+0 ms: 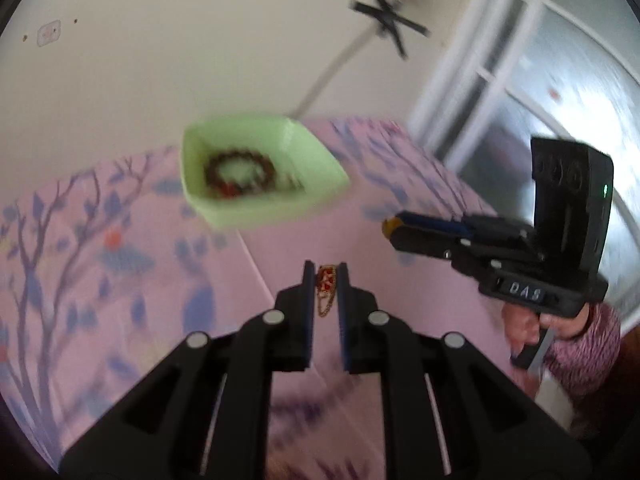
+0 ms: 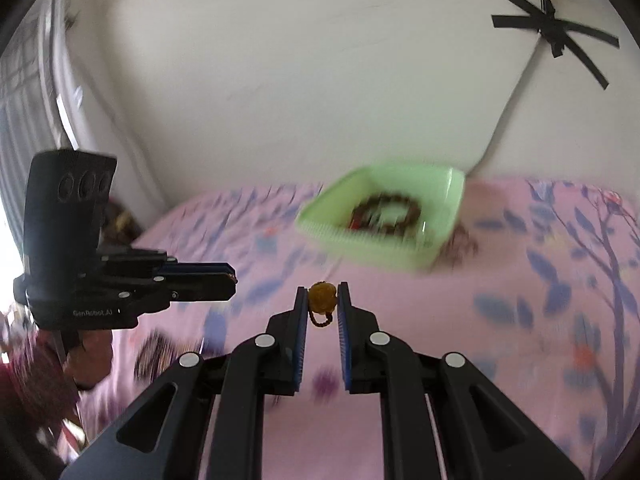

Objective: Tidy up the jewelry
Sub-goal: 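Carry the red pendant and amber charm into the green tray and open both grippers, then close both grippers on the purple crystal necklace on the sheet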

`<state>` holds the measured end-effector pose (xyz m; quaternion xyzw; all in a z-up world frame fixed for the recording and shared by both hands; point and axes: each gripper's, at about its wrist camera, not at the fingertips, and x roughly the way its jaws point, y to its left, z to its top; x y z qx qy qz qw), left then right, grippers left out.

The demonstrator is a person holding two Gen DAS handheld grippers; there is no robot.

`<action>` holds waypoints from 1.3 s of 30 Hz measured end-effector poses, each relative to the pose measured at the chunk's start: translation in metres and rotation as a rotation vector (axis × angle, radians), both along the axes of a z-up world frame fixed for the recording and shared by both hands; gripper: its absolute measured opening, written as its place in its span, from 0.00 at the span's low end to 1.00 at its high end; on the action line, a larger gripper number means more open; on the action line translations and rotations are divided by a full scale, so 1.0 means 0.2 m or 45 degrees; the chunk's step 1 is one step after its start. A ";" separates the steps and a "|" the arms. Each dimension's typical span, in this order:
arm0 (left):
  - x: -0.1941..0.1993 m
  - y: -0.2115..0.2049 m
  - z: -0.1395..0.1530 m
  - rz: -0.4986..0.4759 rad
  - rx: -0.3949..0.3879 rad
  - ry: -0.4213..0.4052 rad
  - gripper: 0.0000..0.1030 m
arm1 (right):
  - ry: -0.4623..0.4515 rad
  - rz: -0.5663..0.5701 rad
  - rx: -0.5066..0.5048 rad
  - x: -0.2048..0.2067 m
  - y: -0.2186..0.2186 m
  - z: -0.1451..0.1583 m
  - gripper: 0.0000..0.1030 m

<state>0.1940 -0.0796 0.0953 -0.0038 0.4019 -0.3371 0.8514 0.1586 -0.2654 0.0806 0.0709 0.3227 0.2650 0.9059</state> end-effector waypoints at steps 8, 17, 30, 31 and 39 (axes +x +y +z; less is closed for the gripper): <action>0.46 -0.13 -0.04 0.063 0.000 0.123 0.33 | 0.202 -0.041 0.126 0.53 0.00 -0.09 0.00; 0.39 -0.03 0.02 0.128 -0.066 0.127 0.46 | 0.119 -0.090 0.229 0.36 -0.06 -0.08 0.00; -0.25 0.49 -0.11 0.222 0.002 0.091 0.46 | 0.208 0.339 -0.095 -0.19 0.36 -0.31 0.02; -0.28 0.51 -0.12 0.233 -0.005 0.096 0.46 | 0.206 0.373 -0.143 -0.22 0.41 -0.32 0.06; -0.45 0.74 -0.12 0.359 -0.045 0.078 0.46 | 0.037 0.433 -0.499 -0.29 0.64 -0.38 0.20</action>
